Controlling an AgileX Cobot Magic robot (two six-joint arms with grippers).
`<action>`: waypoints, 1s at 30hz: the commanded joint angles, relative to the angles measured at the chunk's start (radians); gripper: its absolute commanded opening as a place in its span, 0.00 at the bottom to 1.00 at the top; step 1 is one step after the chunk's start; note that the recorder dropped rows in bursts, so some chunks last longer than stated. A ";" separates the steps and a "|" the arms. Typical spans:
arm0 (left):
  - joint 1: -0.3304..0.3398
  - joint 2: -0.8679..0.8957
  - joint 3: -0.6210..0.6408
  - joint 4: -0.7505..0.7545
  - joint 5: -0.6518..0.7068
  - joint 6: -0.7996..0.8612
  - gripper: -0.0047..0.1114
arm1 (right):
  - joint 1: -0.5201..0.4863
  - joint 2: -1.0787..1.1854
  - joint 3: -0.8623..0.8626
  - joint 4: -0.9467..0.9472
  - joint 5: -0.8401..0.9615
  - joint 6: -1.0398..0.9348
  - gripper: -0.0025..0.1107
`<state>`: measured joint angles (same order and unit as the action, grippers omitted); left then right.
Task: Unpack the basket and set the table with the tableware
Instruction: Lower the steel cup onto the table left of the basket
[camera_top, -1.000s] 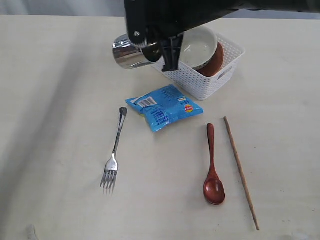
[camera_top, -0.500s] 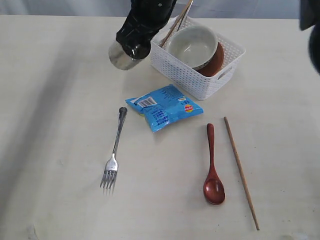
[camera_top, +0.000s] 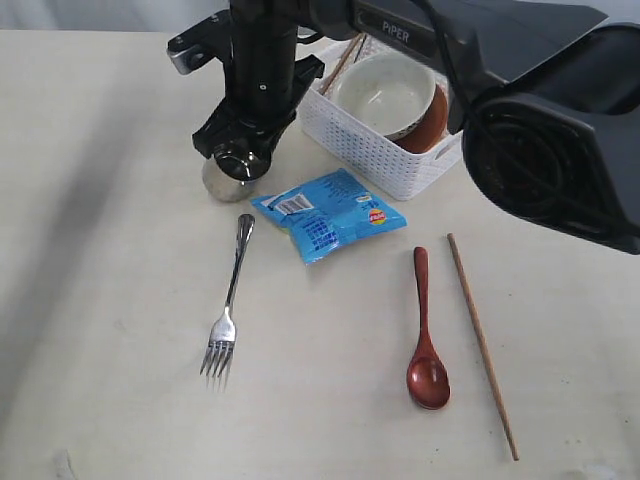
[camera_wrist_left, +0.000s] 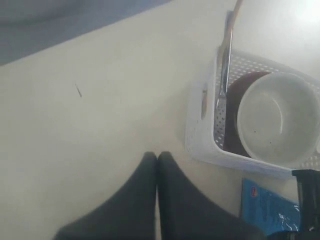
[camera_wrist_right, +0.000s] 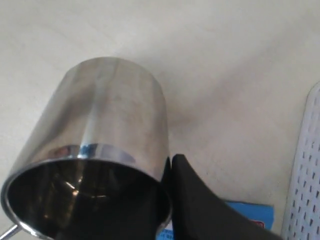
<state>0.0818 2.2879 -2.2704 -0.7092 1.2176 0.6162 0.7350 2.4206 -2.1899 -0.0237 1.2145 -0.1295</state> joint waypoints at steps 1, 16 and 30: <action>0.007 -0.010 -0.005 -0.001 0.004 -0.019 0.04 | -0.004 0.011 -0.007 -0.028 0.007 0.014 0.02; 0.007 -0.010 -0.005 -0.001 0.004 -0.021 0.04 | -0.006 0.009 -0.007 -0.056 -0.028 0.010 0.45; 0.007 -0.010 -0.005 -0.001 0.004 -0.021 0.04 | -0.006 0.009 -0.135 -0.052 0.003 0.010 0.46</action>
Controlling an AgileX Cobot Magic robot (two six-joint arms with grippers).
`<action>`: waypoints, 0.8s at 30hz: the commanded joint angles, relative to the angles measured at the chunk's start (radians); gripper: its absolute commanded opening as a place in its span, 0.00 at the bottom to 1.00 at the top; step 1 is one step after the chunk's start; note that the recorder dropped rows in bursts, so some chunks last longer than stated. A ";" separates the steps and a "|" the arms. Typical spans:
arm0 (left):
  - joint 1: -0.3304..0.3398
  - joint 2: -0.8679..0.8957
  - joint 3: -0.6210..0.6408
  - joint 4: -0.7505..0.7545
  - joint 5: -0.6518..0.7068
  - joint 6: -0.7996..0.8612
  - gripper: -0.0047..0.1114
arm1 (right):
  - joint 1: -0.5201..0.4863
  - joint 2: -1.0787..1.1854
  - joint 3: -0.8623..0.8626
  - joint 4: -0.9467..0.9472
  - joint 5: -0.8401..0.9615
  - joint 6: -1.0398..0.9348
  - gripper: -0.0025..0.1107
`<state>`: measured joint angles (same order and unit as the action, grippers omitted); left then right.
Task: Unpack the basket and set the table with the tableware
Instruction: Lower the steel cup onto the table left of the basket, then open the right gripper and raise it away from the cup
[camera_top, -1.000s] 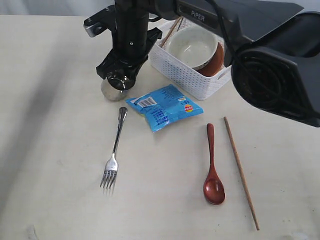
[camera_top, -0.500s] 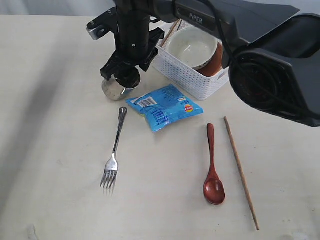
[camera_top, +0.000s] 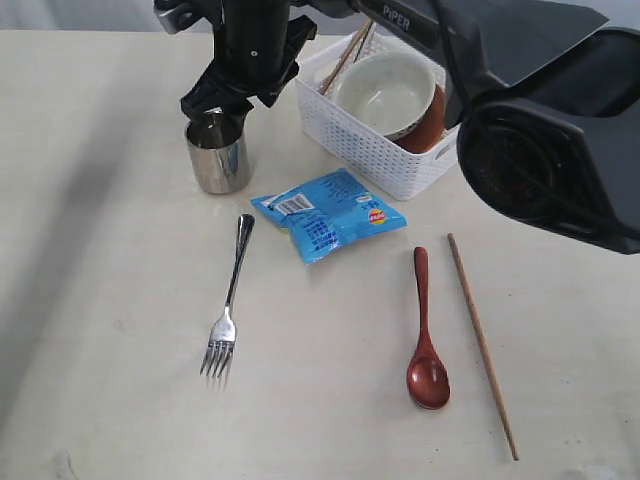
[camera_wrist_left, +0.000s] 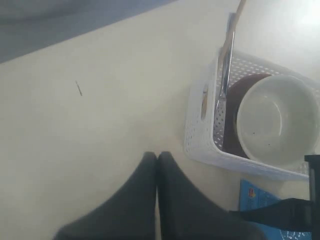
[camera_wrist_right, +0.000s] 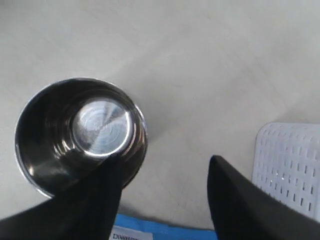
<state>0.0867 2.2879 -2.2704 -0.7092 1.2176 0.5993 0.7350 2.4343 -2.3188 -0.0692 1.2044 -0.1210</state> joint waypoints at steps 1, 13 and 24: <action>0.002 -0.010 -0.005 -0.001 0.004 -0.004 0.04 | -0.006 -0.005 -0.006 -0.007 0.013 0.001 0.46; 0.000 -0.009 -0.005 -0.005 0.004 -0.002 0.04 | -0.013 -0.201 -0.006 -0.078 0.017 -0.005 0.46; -0.012 -0.003 -0.005 -0.083 0.004 -0.002 0.04 | -0.127 -0.459 0.183 -0.090 0.017 -0.010 0.46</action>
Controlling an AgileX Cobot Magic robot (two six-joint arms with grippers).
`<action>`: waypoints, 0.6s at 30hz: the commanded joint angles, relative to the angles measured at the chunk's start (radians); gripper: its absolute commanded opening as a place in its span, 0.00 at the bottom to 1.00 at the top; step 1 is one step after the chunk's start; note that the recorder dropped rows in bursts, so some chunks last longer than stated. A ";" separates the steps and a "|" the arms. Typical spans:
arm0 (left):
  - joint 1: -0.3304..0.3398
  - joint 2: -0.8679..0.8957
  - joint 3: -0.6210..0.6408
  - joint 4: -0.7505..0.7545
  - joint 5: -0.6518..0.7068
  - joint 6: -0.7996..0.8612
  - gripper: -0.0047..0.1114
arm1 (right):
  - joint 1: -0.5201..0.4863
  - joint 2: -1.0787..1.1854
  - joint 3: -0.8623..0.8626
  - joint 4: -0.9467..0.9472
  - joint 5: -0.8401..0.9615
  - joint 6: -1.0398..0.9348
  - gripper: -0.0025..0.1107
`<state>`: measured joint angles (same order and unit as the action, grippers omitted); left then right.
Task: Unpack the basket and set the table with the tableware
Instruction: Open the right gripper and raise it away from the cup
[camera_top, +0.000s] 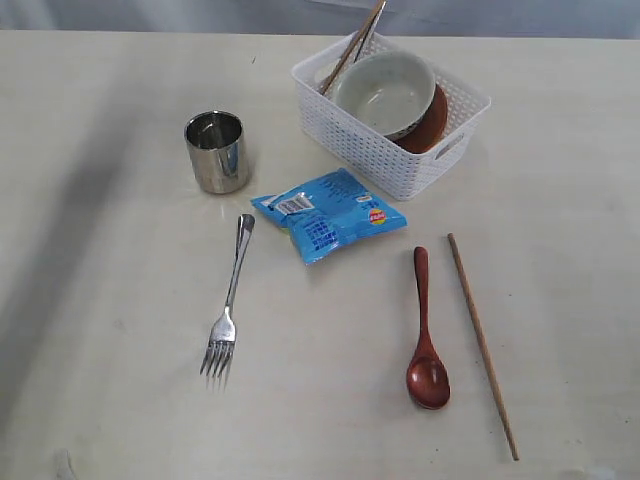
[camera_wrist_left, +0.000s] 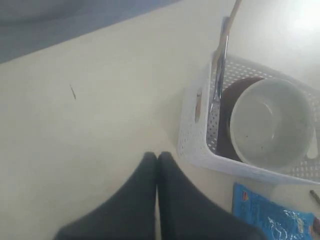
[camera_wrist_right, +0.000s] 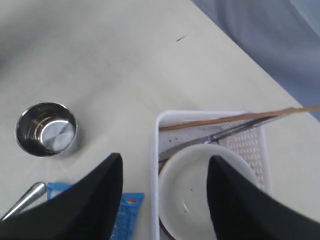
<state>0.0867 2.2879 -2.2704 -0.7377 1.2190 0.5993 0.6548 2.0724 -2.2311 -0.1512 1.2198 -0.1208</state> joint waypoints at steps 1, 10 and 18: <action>-0.017 0.001 -0.005 -0.071 0.002 -0.002 0.04 | -0.066 -0.126 0.135 -0.008 0.001 -0.018 0.46; -0.090 0.047 -0.005 -0.082 0.002 0.031 0.04 | -0.330 -0.273 0.488 0.099 -0.121 -0.033 0.46; -0.134 0.052 -0.005 -0.070 0.002 0.037 0.04 | -0.455 -0.186 0.670 0.351 -0.394 -0.114 0.46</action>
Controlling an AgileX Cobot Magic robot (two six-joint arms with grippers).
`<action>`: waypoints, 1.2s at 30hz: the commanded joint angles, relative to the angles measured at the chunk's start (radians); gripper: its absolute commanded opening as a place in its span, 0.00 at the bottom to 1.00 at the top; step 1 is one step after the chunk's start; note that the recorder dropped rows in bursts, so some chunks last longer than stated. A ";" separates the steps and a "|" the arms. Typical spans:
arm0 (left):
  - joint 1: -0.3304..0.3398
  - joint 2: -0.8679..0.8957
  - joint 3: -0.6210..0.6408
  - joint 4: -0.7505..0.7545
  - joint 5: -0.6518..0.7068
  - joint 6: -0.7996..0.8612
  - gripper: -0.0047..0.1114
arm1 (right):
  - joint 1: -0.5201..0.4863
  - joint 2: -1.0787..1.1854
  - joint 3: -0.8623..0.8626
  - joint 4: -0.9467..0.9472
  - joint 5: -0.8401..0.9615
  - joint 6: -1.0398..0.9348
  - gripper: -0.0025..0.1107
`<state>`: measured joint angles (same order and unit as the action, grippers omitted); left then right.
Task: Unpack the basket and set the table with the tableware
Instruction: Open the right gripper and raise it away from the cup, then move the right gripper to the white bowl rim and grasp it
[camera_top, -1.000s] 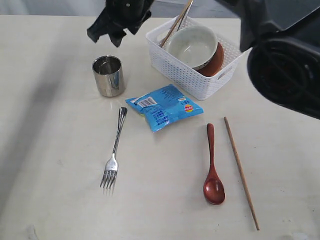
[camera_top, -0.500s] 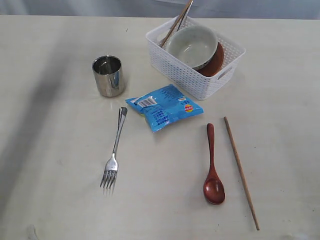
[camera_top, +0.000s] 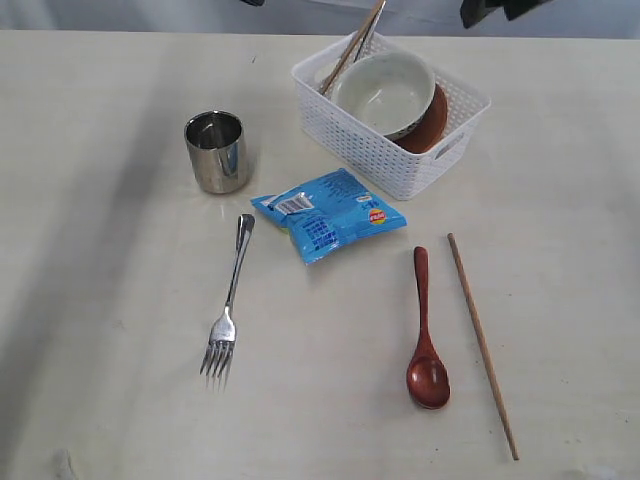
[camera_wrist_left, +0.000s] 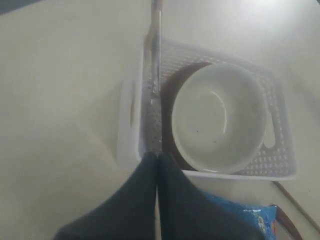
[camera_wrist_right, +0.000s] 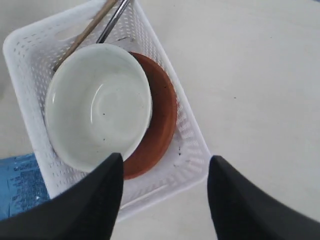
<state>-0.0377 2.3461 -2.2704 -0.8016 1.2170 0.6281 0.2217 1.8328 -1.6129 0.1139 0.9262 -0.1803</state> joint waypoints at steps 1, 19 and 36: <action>-0.010 -0.006 -0.005 -0.006 0.004 0.008 0.04 | -0.022 0.068 0.054 0.089 -0.112 -0.055 0.46; -0.010 -0.006 -0.005 0.019 0.004 0.008 0.04 | -0.019 0.247 0.056 0.264 -0.292 -0.109 0.46; -0.010 -0.006 -0.005 0.019 0.004 0.008 0.04 | -0.019 0.251 0.056 0.349 -0.271 -0.164 0.02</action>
<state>-0.0449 2.3461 -2.2704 -0.7827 1.2170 0.6322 0.2062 2.0864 -1.5573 0.4506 0.6499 -0.3390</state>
